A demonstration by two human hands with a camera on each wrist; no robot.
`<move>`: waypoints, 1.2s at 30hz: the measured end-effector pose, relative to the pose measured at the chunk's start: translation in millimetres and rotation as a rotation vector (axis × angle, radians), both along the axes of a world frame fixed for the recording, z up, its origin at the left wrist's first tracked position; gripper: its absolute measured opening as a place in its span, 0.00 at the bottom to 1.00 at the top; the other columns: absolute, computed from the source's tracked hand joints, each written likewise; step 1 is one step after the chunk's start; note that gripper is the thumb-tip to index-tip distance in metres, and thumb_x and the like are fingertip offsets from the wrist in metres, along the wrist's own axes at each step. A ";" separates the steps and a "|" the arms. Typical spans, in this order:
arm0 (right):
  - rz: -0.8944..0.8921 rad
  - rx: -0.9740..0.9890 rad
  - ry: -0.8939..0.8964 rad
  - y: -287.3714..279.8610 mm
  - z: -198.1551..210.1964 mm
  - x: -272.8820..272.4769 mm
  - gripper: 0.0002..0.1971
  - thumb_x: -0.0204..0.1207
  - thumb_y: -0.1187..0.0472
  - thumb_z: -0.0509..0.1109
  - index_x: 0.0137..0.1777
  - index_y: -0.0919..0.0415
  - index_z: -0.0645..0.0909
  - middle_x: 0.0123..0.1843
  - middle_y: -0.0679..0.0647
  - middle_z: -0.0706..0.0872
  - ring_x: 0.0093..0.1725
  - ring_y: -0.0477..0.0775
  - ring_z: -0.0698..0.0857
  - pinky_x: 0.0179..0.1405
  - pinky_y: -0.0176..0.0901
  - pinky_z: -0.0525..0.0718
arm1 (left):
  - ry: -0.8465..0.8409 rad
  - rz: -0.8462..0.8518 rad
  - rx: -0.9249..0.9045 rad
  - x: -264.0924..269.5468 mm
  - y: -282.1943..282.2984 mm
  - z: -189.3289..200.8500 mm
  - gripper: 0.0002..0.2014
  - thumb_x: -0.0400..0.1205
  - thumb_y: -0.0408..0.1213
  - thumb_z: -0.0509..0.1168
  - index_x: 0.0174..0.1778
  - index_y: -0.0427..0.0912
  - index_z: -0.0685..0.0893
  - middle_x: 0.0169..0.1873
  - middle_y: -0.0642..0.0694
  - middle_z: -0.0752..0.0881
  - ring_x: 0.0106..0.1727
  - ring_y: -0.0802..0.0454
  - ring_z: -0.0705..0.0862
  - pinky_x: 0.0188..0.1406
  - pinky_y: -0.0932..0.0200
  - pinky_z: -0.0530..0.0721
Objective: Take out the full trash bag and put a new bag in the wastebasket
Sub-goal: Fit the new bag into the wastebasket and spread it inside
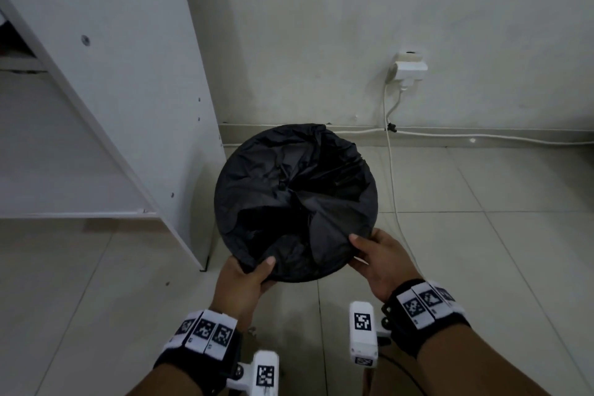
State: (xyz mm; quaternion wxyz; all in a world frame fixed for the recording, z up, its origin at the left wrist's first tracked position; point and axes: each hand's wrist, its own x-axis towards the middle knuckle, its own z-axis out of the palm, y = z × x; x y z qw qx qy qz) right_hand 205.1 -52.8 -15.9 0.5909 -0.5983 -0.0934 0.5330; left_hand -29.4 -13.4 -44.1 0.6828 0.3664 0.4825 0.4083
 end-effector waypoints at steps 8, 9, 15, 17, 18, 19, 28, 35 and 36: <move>0.168 -0.036 -0.182 -18.5 6.8 29.9 0.10 0.81 0.72 0.68 0.61 0.69 0.79 0.59 0.67 0.88 0.53 0.64 0.88 0.41 0.51 0.91 | 0.331 -0.148 0.035 -23.1 -19.4 5.6 0.26 0.65 0.65 0.80 0.57 0.60 0.88 0.52 0.58 0.92 0.54 0.51 0.88 0.60 0.45 0.85; 0.191 -0.043 -0.206 -21.5 8.1 34.8 0.10 0.80 0.73 0.68 0.60 0.69 0.79 0.58 0.67 0.88 0.52 0.63 0.89 0.40 0.51 0.91 | 0.376 -0.108 0.092 -28.6 -17.9 13.0 0.23 0.71 0.64 0.76 0.58 0.59 0.88 0.54 0.58 0.92 0.56 0.54 0.89 0.62 0.44 0.85; 0.323 -0.094 -0.375 -23.9 18.9 49.7 0.08 0.79 0.74 0.70 0.56 0.69 0.78 0.52 0.67 0.88 0.46 0.59 0.88 0.42 0.53 0.91 | 0.701 0.047 0.376 -43.5 13.2 43.3 0.10 0.90 0.44 0.58 0.59 0.47 0.84 0.55 0.42 0.86 0.56 0.43 0.83 0.54 0.52 0.74; 0.327 -0.170 -0.540 -21.8 18.1 50.3 0.08 0.76 0.68 0.74 0.53 0.65 0.79 0.54 0.69 0.87 0.49 0.64 0.88 0.50 0.60 0.90 | 0.823 0.036 0.425 -47.0 20.4 35.3 0.14 0.90 0.39 0.58 0.67 0.40 0.83 0.58 0.37 0.88 0.59 0.38 0.84 0.52 0.54 0.73; 0.333 -0.228 -0.720 -20.8 18.7 48.6 0.11 0.74 0.63 0.76 0.53 0.63 0.80 0.55 0.67 0.87 0.52 0.65 0.87 0.54 0.59 0.88 | 0.849 0.035 0.433 -47.4 19.7 33.9 0.15 0.90 0.38 0.58 0.70 0.39 0.81 0.57 0.38 0.87 0.59 0.37 0.85 0.52 0.54 0.73; 0.304 -0.280 -0.917 -21.1 21.0 44.1 0.16 0.72 0.57 0.78 0.57 0.62 0.80 0.57 0.65 0.85 0.56 0.65 0.85 0.57 0.55 0.85 | 0.857 0.025 0.448 -46.5 17.2 34.2 0.15 0.90 0.38 0.58 0.71 0.39 0.80 0.55 0.41 0.87 0.57 0.40 0.84 0.51 0.55 0.74; 0.441 -0.315 -0.921 9.7 17.8 -78.8 0.47 0.65 0.32 0.74 0.78 0.55 0.62 0.74 0.59 0.69 0.72 0.63 0.73 0.71 0.54 0.76 | 0.822 -0.059 0.493 -67.7 -9.7 23.2 0.05 0.90 0.44 0.57 0.60 0.55 0.73 0.46 0.60 0.82 0.43 0.62 0.81 0.38 0.70 0.76; 0.609 -0.510 -0.735 67.5 -61.8 -100.3 0.68 0.50 0.22 0.76 0.86 0.56 0.53 0.85 0.58 0.64 0.80 0.63 0.69 0.78 0.51 0.71 | 0.796 -0.098 0.463 -89.0 -24.2 12.8 0.07 0.88 0.44 0.59 0.61 0.54 0.77 0.47 0.64 0.85 0.46 0.75 0.83 0.37 0.77 0.78; 0.613 -0.483 -0.687 71.5 -69.7 -100.0 0.66 0.50 0.22 0.76 0.85 0.55 0.58 0.83 0.56 0.68 0.78 0.61 0.73 0.77 0.49 0.72 | 0.791 -0.093 0.459 -90.8 -25.9 11.6 0.07 0.88 0.44 0.60 0.61 0.54 0.77 0.47 0.63 0.86 0.47 0.75 0.83 0.38 0.78 0.78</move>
